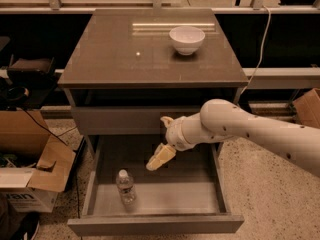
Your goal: Pick water bottle from middle drawer and place on counter
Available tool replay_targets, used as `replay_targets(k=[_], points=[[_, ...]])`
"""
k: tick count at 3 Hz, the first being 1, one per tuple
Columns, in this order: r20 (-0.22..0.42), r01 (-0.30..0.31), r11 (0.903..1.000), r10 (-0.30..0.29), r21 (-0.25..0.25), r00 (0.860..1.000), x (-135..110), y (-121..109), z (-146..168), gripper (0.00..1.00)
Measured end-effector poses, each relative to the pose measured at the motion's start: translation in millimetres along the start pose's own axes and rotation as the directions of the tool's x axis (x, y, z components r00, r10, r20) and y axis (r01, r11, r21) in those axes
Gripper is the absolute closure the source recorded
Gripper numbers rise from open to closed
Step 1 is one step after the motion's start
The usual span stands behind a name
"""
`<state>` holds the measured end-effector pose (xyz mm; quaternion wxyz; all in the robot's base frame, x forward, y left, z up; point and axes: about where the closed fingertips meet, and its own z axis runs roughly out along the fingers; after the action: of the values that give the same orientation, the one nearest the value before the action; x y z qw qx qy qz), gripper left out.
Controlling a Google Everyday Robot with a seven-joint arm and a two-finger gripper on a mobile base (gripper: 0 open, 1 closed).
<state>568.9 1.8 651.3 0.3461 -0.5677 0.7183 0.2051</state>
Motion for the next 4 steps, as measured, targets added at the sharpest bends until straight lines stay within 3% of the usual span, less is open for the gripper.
replay_targets(k=[1,2,3,4], points=[[-0.001,0.002,1.0000,-0.002,-0.002,1.000,0.0,0.4,2.1,0.00],[-0.056,0.072,0.9974,-0.071,0.008,0.996,-4.4,6.9,6.9,0.00],[-0.095,0.140,0.9901,-0.140,-0.006,0.986,6.7,17.7,20.1,0.00],[-0.105,0.173,0.9840,-0.176,-0.044,0.979,24.6,28.7,40.8,0.00]])
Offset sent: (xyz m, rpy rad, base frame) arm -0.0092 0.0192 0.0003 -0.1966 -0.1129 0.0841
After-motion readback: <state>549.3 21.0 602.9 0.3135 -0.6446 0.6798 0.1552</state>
